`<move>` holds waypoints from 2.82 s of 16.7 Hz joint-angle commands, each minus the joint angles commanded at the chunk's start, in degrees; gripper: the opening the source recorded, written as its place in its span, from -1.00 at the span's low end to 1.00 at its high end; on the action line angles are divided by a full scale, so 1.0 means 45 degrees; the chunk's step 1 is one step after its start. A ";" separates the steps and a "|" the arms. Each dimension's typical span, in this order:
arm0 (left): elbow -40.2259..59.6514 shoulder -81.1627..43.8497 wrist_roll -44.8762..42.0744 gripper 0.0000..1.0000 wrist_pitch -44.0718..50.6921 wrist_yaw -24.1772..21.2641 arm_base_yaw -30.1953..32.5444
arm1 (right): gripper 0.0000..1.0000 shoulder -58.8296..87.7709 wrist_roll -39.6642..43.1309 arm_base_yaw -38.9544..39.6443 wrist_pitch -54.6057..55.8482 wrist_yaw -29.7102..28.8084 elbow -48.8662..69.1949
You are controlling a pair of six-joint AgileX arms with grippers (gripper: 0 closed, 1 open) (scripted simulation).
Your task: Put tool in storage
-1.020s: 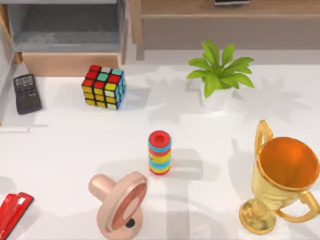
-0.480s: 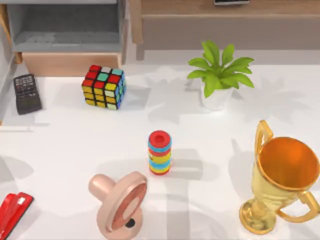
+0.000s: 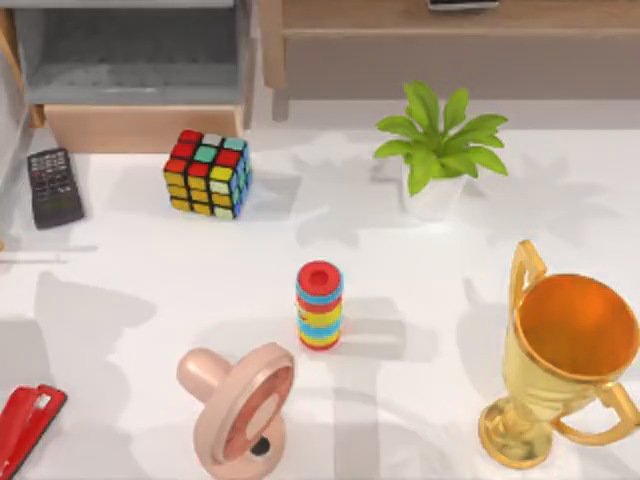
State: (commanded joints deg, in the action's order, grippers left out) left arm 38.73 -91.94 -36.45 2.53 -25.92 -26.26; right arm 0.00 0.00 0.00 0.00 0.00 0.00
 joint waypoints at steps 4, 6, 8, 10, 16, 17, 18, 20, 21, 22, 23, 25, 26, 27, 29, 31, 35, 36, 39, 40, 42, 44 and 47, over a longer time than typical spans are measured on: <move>0.0470 0.0663 0.1710 1.00 0.4926 0.1362 0.1619 | 1.00 0.0000 0.0000 0.0000 0.0000 0.0000 0.0000; 0.0853 0.1160 0.2333 1.00 0.7292 0.2247 0.2742 | 1.00 0.0000 0.0000 0.0000 0.0000 0.0000 0.0000; 0.1257 0.1710 0.2827 1.00 0.9305 0.3317 0.3993 | 1.00 0.0000 0.0000 0.0000 0.0000 0.0000 0.0000; 0.1615 0.2301 0.3236 1.00 1.0863 0.4366 0.5102 | 1.00 0.0000 0.0000 0.0000 0.0000 0.0000 0.0000; 0.1900 0.3244 0.3870 1.00 1.2748 0.5792 0.6476 | 1.00 0.0000 0.0000 0.0000 0.0000 0.0000 0.0000; 0.1900 0.3244 0.3870 1.00 1.2748 0.5792 0.6476 | 1.00 0.0000 0.0000 0.0000 0.0000 0.0000 0.0000; 0.1900 0.3244 0.3870 1.00 1.2748 0.5792 0.6476 | 1.00 0.0000 0.0000 0.0000 0.0000 0.0000 0.0000; 0.1930 0.3211 0.3853 1.00 1.2710 0.5773 0.6424 | 1.00 0.0000 0.0000 0.0000 0.0000 0.0000 0.0000; 0.1895 0.3188 0.3849 1.00 1.2672 0.5778 0.6428 | 1.00 0.0000 0.0000 0.0000 0.0000 0.0000 0.0000; 0.1761 0.3106 0.3841 1.00 1.2509 0.5787 0.6435 | 1.00 0.0000 0.0000 0.0000 0.0000 0.0000 0.0000; 0.1554 0.2971 0.3834 1.00 1.2210 0.5793 0.6438 | 1.00 0.0000 0.0000 0.0000 0.0000 0.0000 0.0000; 0.1015 0.2575 0.3821 1.00 1.1218 0.5794 0.6435 | 1.00 0.0000 0.0000 0.0000 0.0000 0.0000 0.0000; 0.0693 0.2347 0.3817 1.00 1.0546 0.5793 0.6431 | 1.00 0.0000 0.0000 0.0000 0.0000 0.0000 0.0000; 0.0358 0.2107 0.3810 1.00 0.9885 0.5795 0.6430 | 1.00 0.0000 0.0000 0.0000 0.0000 0.0000 0.0000; -0.0238 0.1694 0.3800 1.00 0.8932 0.5796 0.6426 | 1.00 0.0000 0.0000 0.0000 0.0000 0.0000 0.0000; -0.0537 0.1460 0.3790 1.00 0.8520 0.5797 0.6424 | 1.00 0.0000 0.0000 0.0000 0.0000 0.0000 0.0000; -0.0550 0.1449 0.3789 1.00 0.8503 0.5797 0.6424 | 1.00 0.0000 0.0000 0.0000 0.0000 0.0000 0.0000; -0.0550 0.1449 0.3789 0.85 0.8503 0.5797 0.6424 | 1.00 0.0000 0.0000 0.0000 0.0000 0.0000 0.0000; -0.0550 0.1449 0.3789 0.40 0.8503 0.5797 0.6424 | 1.00 0.0000 0.0000 0.0000 0.0000 0.0000 0.0000; -0.0550 0.1449 0.3789 0.25 0.8503 0.5797 0.6424 | 1.00 0.0000 0.0000 0.0000 0.0000 0.0000 0.0000; -0.0550 0.1449 0.3789 -0.06 0.8503 0.5797 0.6424 | 1.00 0.0000 0.0000 0.0000 0.0000 0.0000 0.0000; -0.0550 0.1449 0.3789 -0.36 0.8503 0.5797 0.6424 | 1.00 0.0000 0.0000 0.0000 0.0000 0.0000 0.0000; -0.0550 0.1449 0.3789 -0.81 0.8503 0.5797 0.6424 | 1.00 0.0000 0.0000 0.0000 0.0000 0.0000 0.0000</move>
State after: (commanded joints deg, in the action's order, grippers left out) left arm 36.25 -85.42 -19.40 40.79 0.16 2.64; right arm 0.00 0.00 0.00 0.00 0.00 0.00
